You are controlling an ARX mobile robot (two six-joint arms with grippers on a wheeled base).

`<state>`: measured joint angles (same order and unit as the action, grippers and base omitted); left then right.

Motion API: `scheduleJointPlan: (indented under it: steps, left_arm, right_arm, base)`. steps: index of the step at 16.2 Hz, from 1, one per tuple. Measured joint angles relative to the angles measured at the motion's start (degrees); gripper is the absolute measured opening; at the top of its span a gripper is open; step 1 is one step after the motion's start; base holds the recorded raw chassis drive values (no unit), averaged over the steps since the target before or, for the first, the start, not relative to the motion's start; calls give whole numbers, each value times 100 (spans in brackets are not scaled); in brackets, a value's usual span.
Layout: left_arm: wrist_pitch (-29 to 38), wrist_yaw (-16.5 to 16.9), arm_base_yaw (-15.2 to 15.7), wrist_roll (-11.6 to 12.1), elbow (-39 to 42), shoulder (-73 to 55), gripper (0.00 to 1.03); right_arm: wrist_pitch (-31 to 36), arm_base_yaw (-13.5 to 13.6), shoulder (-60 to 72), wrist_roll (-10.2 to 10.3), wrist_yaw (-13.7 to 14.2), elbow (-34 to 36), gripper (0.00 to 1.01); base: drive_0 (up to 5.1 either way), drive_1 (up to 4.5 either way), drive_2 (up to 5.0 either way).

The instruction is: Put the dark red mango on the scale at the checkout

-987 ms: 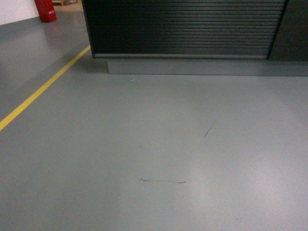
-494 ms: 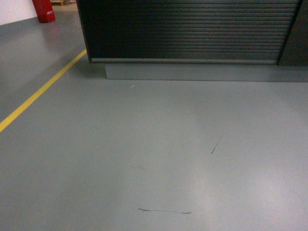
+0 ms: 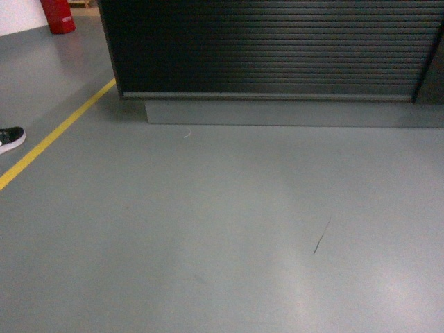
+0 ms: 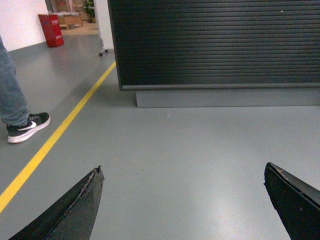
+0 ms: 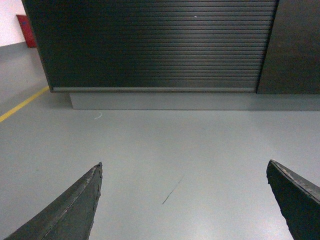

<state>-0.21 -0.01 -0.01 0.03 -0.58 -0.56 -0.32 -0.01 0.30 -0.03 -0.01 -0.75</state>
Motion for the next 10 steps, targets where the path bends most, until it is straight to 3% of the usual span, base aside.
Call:
scheduleJointPlan:
  steps: [10]
  left_arm:
    - [22, 0, 0, 0, 0, 0, 98]
  right_arm:
    - [20, 0, 0, 0, 0, 0, 98]
  base:
    - [1, 429, -427]
